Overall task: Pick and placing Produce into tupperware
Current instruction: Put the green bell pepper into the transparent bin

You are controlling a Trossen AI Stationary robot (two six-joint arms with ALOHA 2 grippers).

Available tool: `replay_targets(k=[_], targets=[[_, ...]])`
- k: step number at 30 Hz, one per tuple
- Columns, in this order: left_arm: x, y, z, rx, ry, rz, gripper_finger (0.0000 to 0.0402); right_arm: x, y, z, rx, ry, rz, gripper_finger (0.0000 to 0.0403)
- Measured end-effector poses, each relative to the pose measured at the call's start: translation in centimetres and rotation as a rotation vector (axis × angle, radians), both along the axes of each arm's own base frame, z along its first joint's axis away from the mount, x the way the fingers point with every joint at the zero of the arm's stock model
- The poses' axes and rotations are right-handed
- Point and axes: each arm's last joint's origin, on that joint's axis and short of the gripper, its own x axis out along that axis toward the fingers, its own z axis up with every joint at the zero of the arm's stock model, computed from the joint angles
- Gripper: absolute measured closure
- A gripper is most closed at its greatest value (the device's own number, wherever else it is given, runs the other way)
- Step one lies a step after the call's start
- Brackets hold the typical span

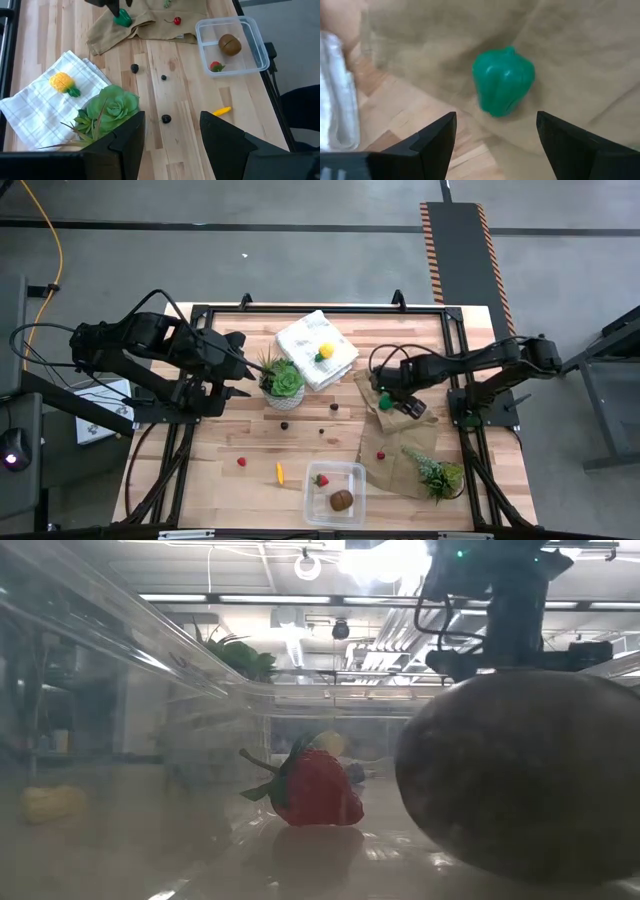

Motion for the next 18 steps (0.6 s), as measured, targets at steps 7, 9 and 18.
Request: replay_targets(k=[7, 9, 18], targets=[[0.0, 0.0, 0.0, 0.000, 0.004, 0.001, 0.0222, -0.5, 0.0, -0.2, 0.027, 0.043, 0.003, 0.0137], [0.0, 0.0, 0.0, -0.001, 0.003, 0.001, 0.0222, -0.5, -0.2, -0.2, 0.028, 0.049, -0.004, 0.0137], [0.0, 0.0, 0.0, -0.002, 0.003, 0.003, 0.0222, -0.6, -1.1, -0.2, 0.008, 0.056, -0.020, 0.0137]])
